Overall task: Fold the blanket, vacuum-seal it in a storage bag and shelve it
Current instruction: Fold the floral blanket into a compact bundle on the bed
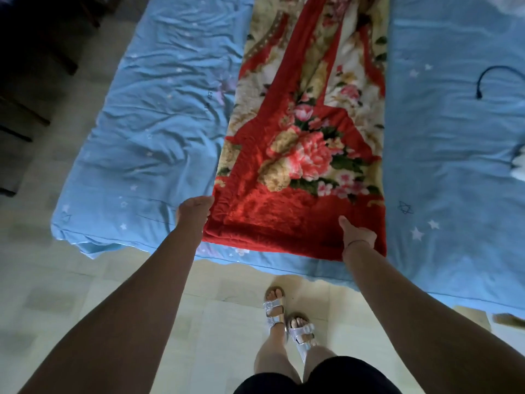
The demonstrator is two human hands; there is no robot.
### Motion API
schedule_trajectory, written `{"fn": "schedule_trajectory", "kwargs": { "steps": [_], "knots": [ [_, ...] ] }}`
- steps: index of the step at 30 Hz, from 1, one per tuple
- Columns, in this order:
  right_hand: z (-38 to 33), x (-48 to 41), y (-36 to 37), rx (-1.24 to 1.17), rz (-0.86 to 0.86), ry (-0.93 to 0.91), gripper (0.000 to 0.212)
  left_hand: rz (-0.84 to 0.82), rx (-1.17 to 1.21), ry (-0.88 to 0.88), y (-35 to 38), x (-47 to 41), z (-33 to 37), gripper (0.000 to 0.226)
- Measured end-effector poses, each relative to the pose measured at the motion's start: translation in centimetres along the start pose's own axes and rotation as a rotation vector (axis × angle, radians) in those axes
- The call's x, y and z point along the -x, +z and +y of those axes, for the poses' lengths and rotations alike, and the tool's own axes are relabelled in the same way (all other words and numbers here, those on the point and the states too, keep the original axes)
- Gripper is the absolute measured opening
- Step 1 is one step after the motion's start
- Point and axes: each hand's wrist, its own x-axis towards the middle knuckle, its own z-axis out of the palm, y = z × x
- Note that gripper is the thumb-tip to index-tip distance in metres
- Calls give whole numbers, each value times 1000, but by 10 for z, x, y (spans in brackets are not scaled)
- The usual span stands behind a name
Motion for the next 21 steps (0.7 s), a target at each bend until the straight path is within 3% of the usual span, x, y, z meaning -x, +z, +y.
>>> {"fn": "schedule_trajectory", "kwargs": {
  "steps": [5, 9, 12, 21],
  "knots": [
    [-32, 50, 13, 19, -300, -250, 67, 6, 23, 140, -17, 39, 10, 9],
    [-50, 88, 23, 46, -459, -425, 66, 21, -4, 226, -38, 77, 8, 26],
    [-60, 127, 32, 83, -566, -545, 61, 40, -21, 284, -59, 113, 5, 26],
    [-50, 273, 90, 197, -863, -836, 64, 170, 70, 321, -191, 166, 6, 36]
  ]
}}
